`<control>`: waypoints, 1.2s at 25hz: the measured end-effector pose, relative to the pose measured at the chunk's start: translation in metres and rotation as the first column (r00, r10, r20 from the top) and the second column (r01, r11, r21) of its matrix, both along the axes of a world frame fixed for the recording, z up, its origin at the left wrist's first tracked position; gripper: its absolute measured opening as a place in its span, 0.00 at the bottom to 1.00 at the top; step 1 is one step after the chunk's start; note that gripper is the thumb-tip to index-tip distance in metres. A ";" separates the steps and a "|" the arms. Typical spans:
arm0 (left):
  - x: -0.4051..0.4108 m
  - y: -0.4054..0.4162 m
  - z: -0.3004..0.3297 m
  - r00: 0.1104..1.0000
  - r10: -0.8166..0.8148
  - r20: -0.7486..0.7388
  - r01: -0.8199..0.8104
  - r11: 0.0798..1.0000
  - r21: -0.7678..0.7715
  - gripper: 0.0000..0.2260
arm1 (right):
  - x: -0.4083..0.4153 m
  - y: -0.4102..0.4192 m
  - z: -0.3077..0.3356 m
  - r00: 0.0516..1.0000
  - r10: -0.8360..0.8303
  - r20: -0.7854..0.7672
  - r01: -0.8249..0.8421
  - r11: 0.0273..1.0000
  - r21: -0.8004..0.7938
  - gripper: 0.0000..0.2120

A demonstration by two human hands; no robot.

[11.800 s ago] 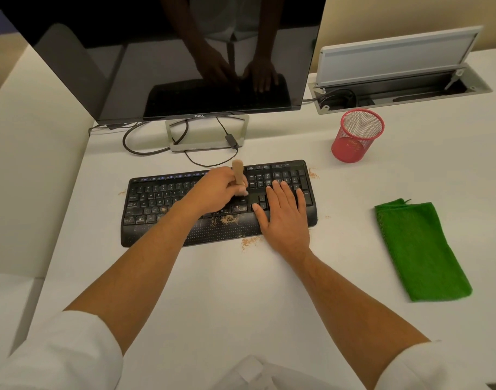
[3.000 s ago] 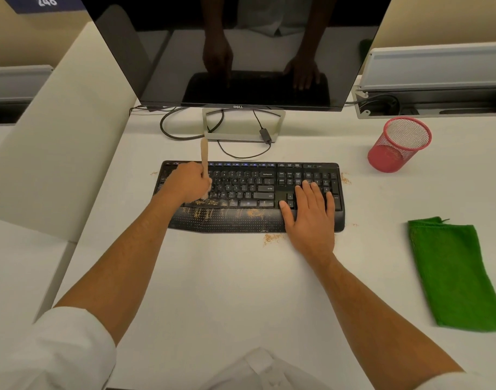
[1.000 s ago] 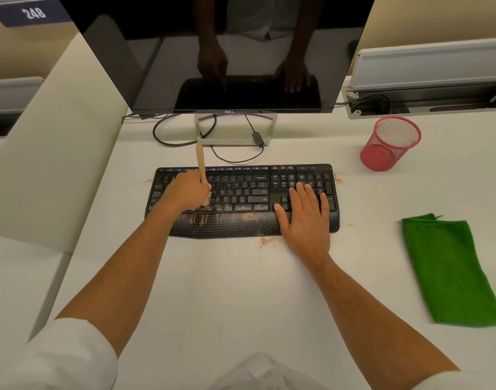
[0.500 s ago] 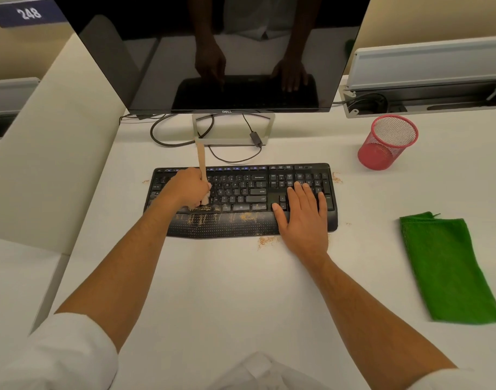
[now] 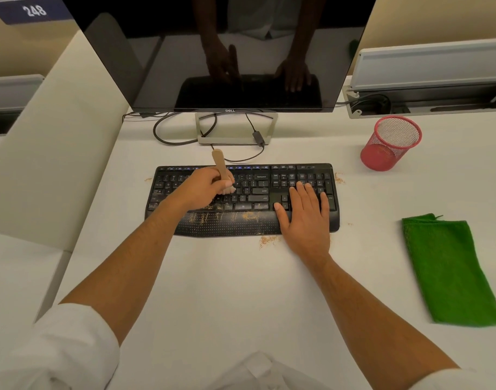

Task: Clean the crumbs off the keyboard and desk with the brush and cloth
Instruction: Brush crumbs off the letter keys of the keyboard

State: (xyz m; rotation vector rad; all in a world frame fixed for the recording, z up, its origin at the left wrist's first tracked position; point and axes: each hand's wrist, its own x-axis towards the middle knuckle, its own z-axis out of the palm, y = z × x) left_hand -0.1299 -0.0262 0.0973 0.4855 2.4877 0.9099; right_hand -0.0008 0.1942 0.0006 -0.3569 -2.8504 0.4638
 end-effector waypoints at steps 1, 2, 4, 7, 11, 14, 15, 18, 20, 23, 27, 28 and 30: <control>-0.001 -0.003 0.000 1.000 -0.026 -0.006 0.026 1.000 -0.009 0.07 | 0.000 0.000 0.000 1.000 0.000 -0.003 0.000 1.000 -0.002 0.30; -0.002 -0.007 0.001 0.998 -0.062 -0.027 0.061 0.997 -0.042 0.07 | 0.000 0.000 0.000 1.000 0.000 -0.006 0.000 1.000 -0.001 0.30; -0.006 -0.019 0.003 0.988 -0.140 -0.058 0.131 0.982 -0.135 0.07 | 0.000 0.000 -0.001 1.000 -0.002 -0.012 0.002 1.000 0.012 0.30; -0.015 -0.041 0.006 0.981 -0.180 -0.068 0.157 0.953 -0.258 0.07 | 0.000 -0.001 -0.001 1.000 -0.004 -0.020 0.005 1.000 0.017 0.30; -0.024 -0.052 0.012 0.970 -0.207 -0.124 0.123 0.866 -0.484 0.05 | 0.000 0.000 -0.002 1.000 -0.004 -0.022 0.004 1.000 0.012 0.30; -0.023 -0.036 0.014 0.956 -0.209 -0.206 0.099 0.890 -0.444 0.06 | 0.000 0.000 -0.001 1.000 -0.003 -0.025 0.004 1.000 0.004 0.29; -0.020 -0.028 0.014 0.956 -0.200 -0.214 0.112 0.924 -0.366 0.05 | 0.000 0.000 -0.001 1.000 -0.004 -0.023 0.004 1.000 0.003 0.29; -0.009 -0.002 0.013 0.968 -0.187 -0.168 0.162 0.975 -0.153 0.05 | 0.000 0.000 -0.001 1.000 -0.005 -0.011 0.005 1.000 0.011 0.30; -0.001 0.014 0.011 0.981 -0.134 -0.141 0.128 0.990 -0.054 0.07 | 0.000 0.000 -0.001 1.000 -0.005 -0.009 0.005 1.000 0.013 0.30; 0.006 0.029 0.002 0.989 -0.007 -0.145 0.007 1.000 -0.002 0.10 | 0.000 0.000 -0.001 1.000 -0.008 -0.011 0.008 1.000 0.017 0.30; 0.004 0.031 0.005 0.989 -0.025 -0.148 -0.011 0.972 -0.236 0.08 | 0.000 0.000 -0.001 1.000 -0.006 -0.018 0.007 1.000 0.013 0.29; 0.000 0.032 0.009 0.991 -0.071 -0.114 0.029 0.942 -0.334 0.08 | 0.000 0.000 -0.001 1.000 -0.005 -0.015 0.005 1.000 0.011 0.30; -0.007 0.032 0.018 0.994 -0.094 -0.053 0.060 0.891 -0.450 0.07 | 0.000 0.000 -0.001 1.000 -0.004 -0.014 0.004 1.000 0.009 0.30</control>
